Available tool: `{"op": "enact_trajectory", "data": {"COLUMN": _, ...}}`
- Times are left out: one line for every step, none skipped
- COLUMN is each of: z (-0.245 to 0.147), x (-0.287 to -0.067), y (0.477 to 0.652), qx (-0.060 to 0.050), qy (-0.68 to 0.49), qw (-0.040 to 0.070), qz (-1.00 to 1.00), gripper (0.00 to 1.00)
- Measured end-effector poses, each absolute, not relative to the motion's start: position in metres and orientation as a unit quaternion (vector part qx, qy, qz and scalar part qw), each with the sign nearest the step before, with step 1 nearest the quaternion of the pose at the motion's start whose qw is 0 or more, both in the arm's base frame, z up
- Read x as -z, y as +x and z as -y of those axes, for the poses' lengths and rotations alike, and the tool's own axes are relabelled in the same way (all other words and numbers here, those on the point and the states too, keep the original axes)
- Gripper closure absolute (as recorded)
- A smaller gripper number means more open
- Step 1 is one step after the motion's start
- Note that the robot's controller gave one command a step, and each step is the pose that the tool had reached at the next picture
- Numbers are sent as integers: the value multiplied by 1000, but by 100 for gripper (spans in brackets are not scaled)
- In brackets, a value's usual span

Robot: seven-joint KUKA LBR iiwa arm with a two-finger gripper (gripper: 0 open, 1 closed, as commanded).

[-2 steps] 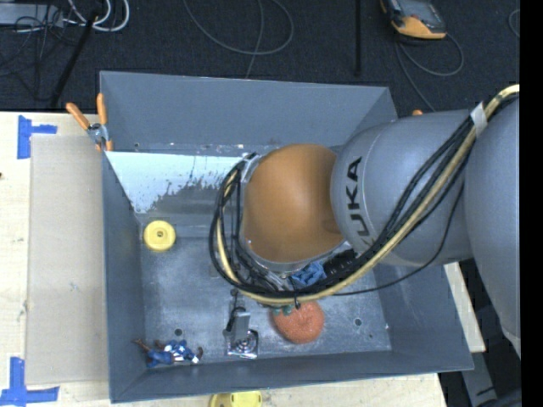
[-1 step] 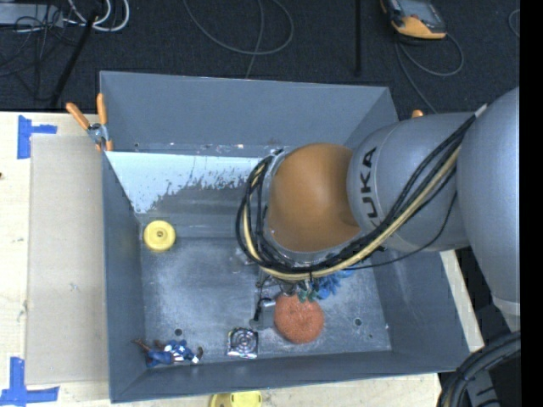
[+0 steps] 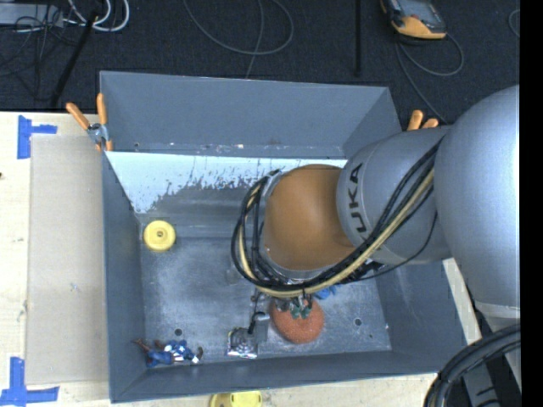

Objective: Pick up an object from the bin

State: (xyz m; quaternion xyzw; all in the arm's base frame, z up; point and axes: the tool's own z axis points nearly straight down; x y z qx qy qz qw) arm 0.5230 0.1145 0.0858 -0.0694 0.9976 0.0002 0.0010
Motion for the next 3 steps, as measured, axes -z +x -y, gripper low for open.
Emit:
{"op": "enact_trajectory", "data": {"z": -82, "x": -97, "y": 499, "qx": 0, "qy": -70, "qw": -5, "qz": -998, "gripper": 0}}
{"op": "enact_trajectory", "data": {"z": -57, "x": -102, "y": 517, "qx": 0, "qy": -51, "qw": 3, "qz": -999, "gripper": 0}}
{"op": "enact_trajectory", "data": {"z": -18, "x": -102, "y": 516, "qx": -1, "qy": -65, "qw": 0, "qz": -998, "gripper": 0}}
